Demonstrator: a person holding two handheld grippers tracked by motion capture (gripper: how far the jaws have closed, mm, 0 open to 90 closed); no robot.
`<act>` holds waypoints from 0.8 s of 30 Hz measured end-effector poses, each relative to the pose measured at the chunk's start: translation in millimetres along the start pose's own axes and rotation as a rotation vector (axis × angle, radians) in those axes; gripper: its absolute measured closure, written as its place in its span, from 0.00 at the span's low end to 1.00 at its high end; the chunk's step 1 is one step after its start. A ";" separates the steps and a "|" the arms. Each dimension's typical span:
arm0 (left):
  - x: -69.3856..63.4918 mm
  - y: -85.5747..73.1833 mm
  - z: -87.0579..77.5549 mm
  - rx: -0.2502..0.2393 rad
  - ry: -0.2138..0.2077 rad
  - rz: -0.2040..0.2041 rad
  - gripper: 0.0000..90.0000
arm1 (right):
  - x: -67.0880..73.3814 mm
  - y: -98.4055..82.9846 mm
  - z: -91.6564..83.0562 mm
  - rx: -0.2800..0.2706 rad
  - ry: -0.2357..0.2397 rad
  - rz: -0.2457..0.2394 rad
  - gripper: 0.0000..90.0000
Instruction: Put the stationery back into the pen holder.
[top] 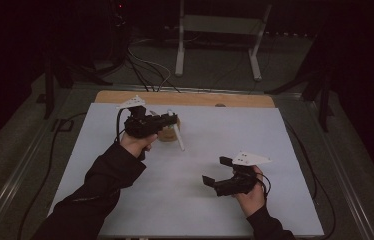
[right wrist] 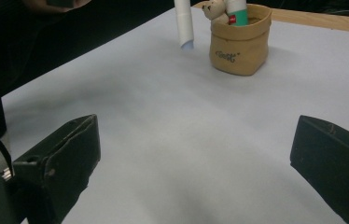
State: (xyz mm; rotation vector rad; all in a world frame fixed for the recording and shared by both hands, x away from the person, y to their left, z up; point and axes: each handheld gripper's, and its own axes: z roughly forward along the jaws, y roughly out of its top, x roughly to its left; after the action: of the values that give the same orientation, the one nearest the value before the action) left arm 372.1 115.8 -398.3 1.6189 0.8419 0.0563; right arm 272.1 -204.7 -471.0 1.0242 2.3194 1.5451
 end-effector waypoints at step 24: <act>14.8 23.0 4.3 -0.042 0.051 0.019 0.88 | -1.5 0.7 -1.7 -0.007 -0.015 0.003 0.02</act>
State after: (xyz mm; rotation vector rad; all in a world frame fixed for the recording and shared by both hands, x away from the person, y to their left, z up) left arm 396.1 120.5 -385.4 1.5924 0.8593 0.1289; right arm 272.7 -206.7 -470.0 1.0340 2.3021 1.5397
